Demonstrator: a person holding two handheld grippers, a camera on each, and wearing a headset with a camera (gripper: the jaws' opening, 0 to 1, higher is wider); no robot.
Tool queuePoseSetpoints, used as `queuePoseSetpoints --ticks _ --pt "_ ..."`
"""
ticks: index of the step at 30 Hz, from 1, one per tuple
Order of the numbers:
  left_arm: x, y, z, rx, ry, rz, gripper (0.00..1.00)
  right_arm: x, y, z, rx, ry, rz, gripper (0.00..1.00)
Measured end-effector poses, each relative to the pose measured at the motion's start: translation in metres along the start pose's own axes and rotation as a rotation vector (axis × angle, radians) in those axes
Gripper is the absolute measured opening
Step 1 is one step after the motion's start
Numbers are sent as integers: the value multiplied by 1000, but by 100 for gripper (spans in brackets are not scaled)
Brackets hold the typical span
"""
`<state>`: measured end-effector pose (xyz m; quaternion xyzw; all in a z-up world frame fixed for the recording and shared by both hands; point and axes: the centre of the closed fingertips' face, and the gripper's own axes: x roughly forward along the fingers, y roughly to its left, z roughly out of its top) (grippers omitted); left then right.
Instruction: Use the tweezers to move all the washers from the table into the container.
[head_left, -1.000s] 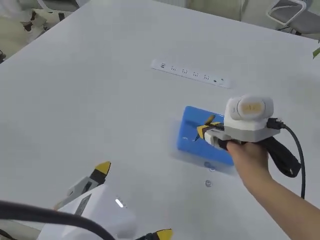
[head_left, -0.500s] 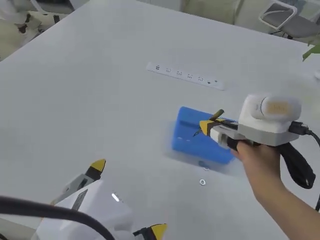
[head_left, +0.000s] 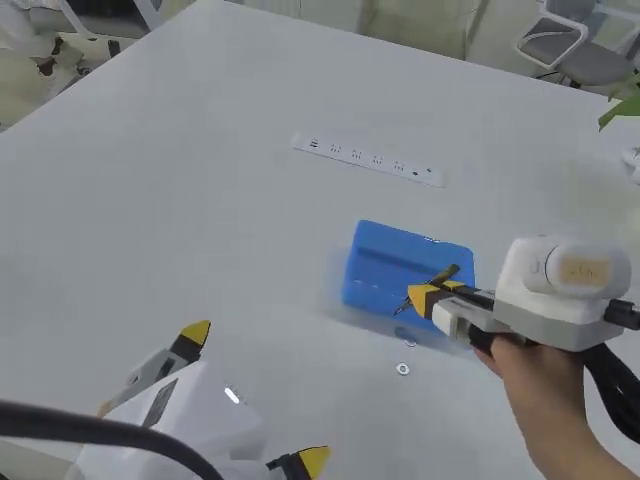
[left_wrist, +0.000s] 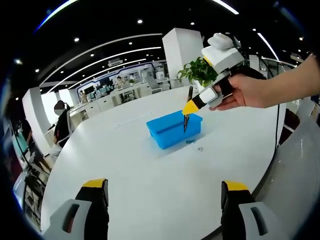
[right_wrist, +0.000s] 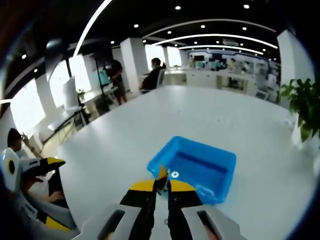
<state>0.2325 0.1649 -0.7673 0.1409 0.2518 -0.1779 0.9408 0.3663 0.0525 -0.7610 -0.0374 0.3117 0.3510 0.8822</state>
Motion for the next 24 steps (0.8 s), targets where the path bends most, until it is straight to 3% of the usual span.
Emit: queuePoseSetpoints --ticks 16,24 --pt "2 -1 -1 6 -11 -5 96 0 -15 -52 2 112 -49 5" --pt "4 0 -3 5 -9 -2 96 4 -20 -56 -1 124 -47 5"
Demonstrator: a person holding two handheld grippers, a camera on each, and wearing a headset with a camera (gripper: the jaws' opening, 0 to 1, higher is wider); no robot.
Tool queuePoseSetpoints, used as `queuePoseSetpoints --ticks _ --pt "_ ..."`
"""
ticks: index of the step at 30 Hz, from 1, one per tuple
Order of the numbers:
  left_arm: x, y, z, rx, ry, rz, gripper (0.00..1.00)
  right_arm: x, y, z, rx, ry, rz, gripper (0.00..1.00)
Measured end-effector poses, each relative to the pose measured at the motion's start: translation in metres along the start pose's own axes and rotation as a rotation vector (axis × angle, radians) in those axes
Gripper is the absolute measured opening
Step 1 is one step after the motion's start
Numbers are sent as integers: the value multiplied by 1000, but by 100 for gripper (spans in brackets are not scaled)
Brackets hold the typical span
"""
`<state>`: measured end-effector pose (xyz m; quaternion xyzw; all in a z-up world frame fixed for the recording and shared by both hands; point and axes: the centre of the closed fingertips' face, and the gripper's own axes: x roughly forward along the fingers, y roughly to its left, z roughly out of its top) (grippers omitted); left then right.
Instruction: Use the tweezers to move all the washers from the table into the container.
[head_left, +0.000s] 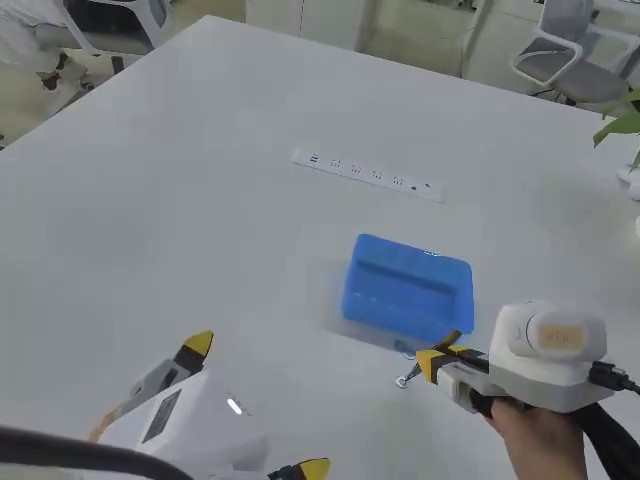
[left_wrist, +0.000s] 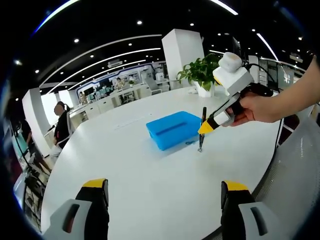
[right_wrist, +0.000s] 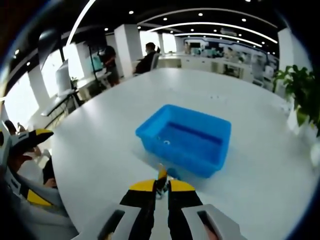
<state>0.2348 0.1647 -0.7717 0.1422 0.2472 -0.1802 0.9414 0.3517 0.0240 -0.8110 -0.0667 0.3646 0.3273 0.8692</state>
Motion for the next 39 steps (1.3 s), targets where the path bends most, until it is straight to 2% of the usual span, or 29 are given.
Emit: queuePoseSetpoints --ticks 22,29,39 --pt "-1 1 2 2 -4 10 95 3 4 -3 -59 -6 -16 4" --pt "-3 1 3 5 -5 11 95 4 4 -1 -39 6 -22 3" --pt "-3 1 3 7 -7 13 95 5 4 1 -60 35 -16 3"
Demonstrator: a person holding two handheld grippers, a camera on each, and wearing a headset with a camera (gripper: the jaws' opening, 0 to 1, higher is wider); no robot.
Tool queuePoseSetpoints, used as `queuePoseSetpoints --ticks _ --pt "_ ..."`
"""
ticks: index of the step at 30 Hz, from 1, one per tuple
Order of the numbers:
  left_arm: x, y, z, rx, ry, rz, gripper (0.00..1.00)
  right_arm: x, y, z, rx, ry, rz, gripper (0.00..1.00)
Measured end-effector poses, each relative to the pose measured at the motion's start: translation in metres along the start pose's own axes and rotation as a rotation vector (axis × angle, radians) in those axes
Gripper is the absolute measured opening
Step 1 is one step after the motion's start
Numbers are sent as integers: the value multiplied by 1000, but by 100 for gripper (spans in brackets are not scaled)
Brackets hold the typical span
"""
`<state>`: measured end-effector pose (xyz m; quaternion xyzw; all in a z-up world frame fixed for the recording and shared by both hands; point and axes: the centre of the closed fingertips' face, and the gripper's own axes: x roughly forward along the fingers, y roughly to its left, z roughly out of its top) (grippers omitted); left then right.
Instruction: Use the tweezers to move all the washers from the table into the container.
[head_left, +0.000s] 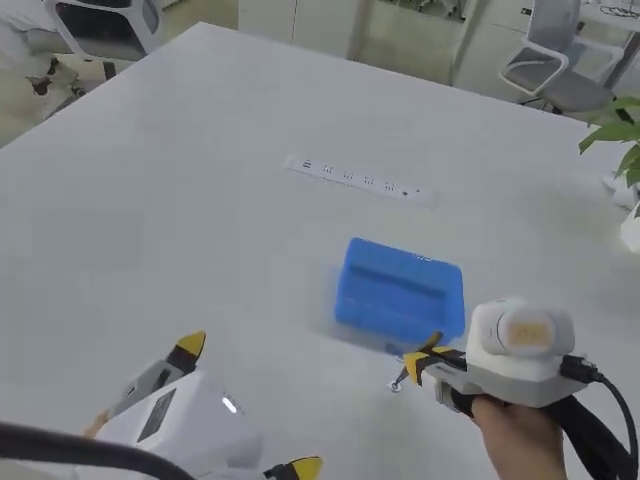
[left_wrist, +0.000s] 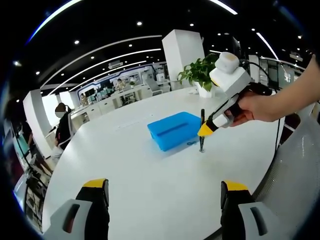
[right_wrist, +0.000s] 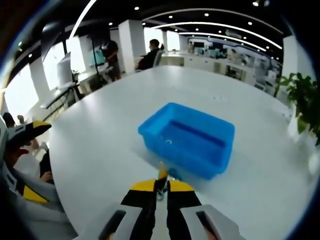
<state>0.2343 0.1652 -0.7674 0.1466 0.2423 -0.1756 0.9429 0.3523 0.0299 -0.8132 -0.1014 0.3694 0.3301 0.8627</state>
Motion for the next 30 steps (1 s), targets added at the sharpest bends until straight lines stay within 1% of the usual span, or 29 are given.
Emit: queuePoseSetpoints --ticks 2,8,11,20,25,28,30 --pt "0 0 1 0 -3 0 95 -1 -1 2 -20 1 -4 3" --pt "-2 -1 3 -9 -10 -8 96 -6 -2 21 -29 -30 4 3" --pt "-1 -1 2 -6 -7 -8 96 -8 -2 33 -29 -54 13 3" --pt "-5 -2 7 -4 -5 -7 95 -9 2 68 -56 -116 31 3" --pt "-6 -2 7 -3 1 -9 95 -6 -2 90 -62 -147 28 3" --pt "-5 -2 7 -1 3 -9 95 1 -8 98 -70 -151 24 3" --pt "-5 -2 6 -2 6 -9 95 7 -13 99 -78 -144 19 3"
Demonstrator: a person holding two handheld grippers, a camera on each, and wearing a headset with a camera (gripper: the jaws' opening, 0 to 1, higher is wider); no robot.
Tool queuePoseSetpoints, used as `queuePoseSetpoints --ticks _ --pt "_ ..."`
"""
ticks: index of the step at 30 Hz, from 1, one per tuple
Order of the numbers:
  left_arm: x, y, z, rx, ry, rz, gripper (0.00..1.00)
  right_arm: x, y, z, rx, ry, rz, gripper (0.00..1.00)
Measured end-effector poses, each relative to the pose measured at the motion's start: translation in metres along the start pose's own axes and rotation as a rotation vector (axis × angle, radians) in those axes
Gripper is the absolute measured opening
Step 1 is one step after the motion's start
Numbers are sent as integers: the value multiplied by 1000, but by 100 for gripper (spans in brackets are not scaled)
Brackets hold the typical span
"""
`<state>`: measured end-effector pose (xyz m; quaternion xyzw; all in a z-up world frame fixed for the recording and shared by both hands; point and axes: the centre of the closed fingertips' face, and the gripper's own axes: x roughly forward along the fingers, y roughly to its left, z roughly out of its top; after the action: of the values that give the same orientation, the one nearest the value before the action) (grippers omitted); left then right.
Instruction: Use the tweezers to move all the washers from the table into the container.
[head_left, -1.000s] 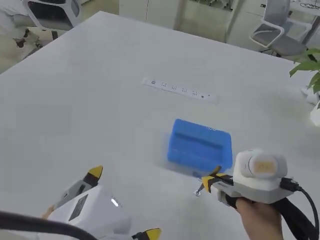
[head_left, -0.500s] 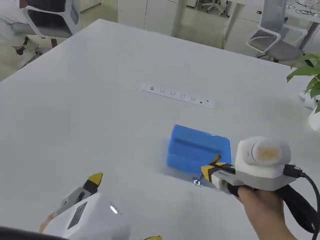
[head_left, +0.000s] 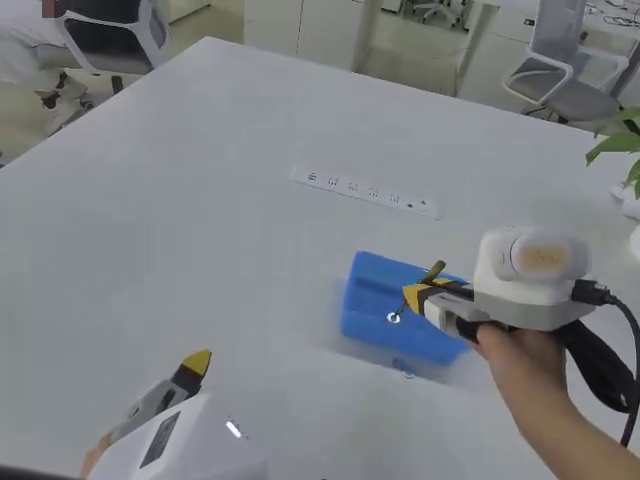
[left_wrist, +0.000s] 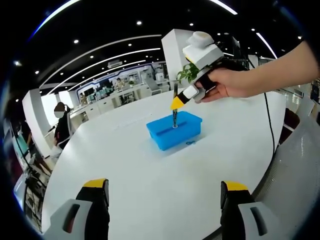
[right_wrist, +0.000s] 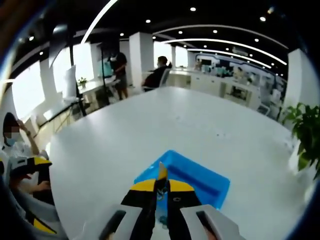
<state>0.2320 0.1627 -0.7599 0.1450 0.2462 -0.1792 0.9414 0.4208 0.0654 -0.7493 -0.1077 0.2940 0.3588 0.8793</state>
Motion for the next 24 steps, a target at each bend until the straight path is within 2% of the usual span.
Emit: queuePoseSetpoints --ticks 16,24 --pt "1 1 -3 0 11 5 95 25 -7 -17 3 58 -3 3" --pt "2 -1 -5 8 18 -4 94 30 0 -30 1 94 -2 3"
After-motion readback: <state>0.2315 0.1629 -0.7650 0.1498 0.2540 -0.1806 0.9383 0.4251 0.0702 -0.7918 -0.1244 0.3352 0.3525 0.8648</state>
